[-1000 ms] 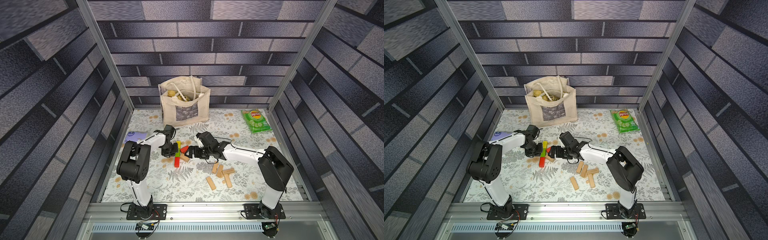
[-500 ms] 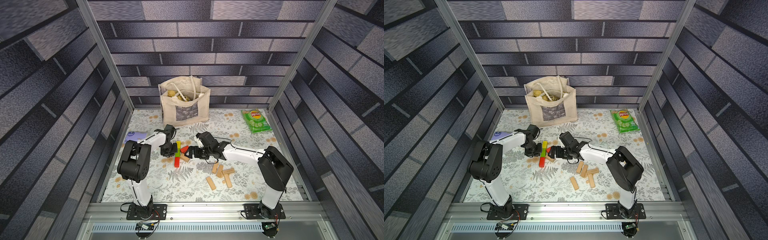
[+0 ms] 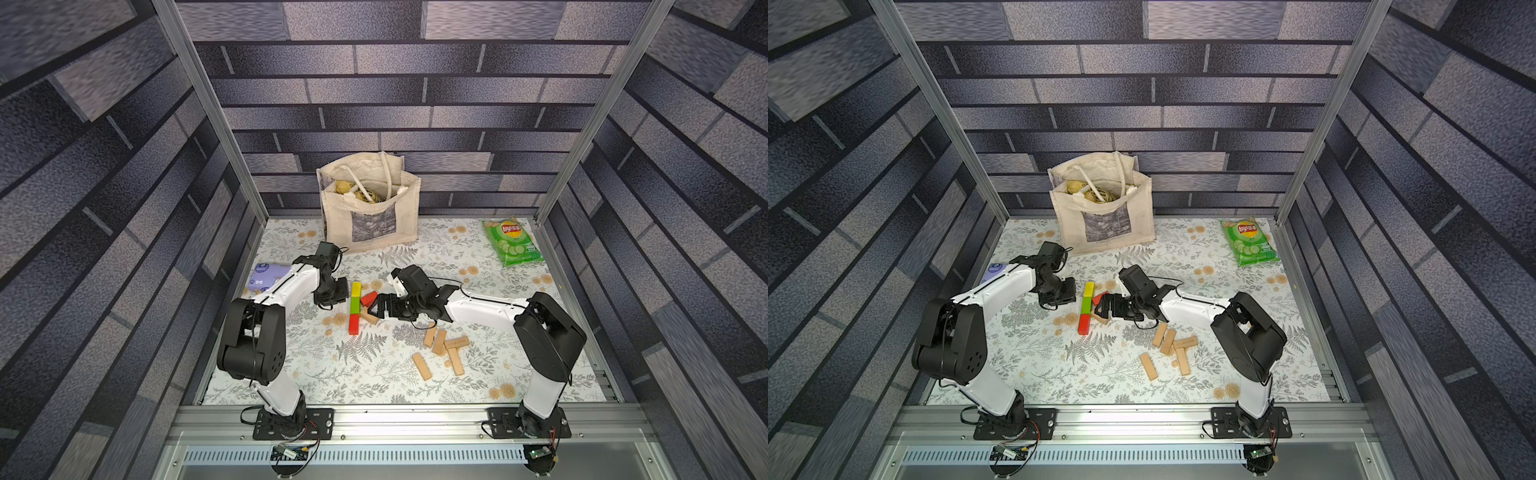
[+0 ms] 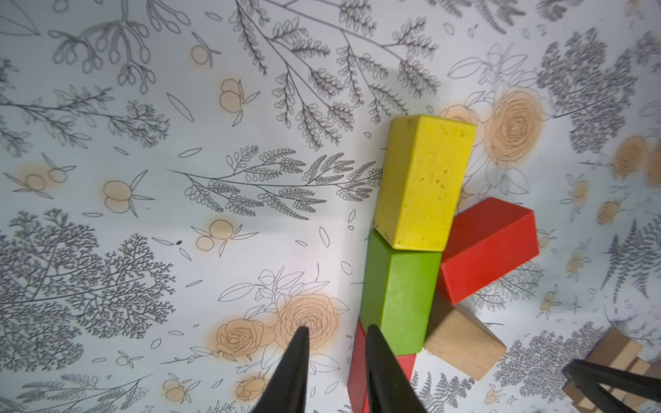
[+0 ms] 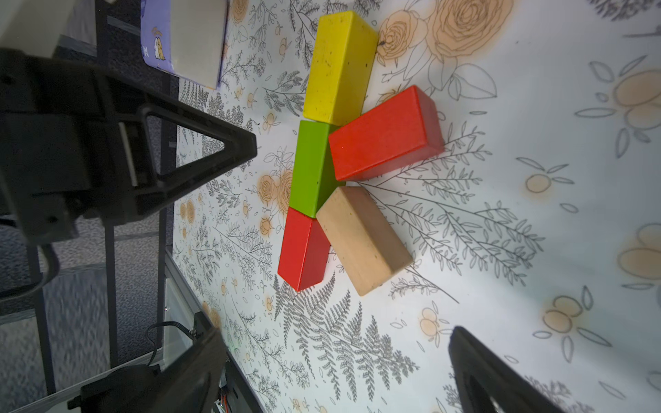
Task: Assemble the letter k with building blocks
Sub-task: Adjust the building block at the center of the board.
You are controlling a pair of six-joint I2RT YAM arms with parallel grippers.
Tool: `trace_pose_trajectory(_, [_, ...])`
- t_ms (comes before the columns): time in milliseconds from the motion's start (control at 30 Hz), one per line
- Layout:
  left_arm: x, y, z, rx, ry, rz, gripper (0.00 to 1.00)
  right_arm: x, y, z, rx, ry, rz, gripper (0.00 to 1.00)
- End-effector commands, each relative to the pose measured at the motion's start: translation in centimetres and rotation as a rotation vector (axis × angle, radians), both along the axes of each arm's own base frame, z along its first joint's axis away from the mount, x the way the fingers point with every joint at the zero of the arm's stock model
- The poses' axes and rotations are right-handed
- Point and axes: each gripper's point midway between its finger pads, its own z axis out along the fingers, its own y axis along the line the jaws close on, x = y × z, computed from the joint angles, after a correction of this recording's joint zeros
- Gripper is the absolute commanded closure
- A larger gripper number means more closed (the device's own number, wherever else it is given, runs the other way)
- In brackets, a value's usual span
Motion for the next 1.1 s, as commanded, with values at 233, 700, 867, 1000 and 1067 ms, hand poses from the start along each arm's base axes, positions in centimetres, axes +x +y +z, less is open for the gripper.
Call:
trace_pose_trajectory(233, [-7.0,-0.6,-1.0,-0.001,0.063,-0.010,0.69,-1.5,-1.8,0.9,-0.047,0.012,0.001,0.00])
trace_pose_trajectory(700, [-12.2,-1.5,-3.4,0.101,0.069,-0.031,0.74,-4.2,-3.2,0.1,-0.083,0.002,-0.026,0.00])
trace_pose_trajectory(867, [-11.6,-2.0,-3.9,0.091,0.071,-0.027,0.80,-4.3,-3.4,0.0,-0.084,-0.005,-0.031,0.00])
trace_pose_trajectory(1000, [-11.0,-2.6,-4.2,0.079,0.077,-0.030,0.81,-4.3,-3.3,-0.2,-0.083,-0.002,-0.030,0.00])
trace_pose_trajectory(1067, [-10.9,-2.6,-4.3,0.088,0.087,-0.030,0.81,-4.2,-3.3,-0.3,-0.085,0.001,-0.028,0.00])
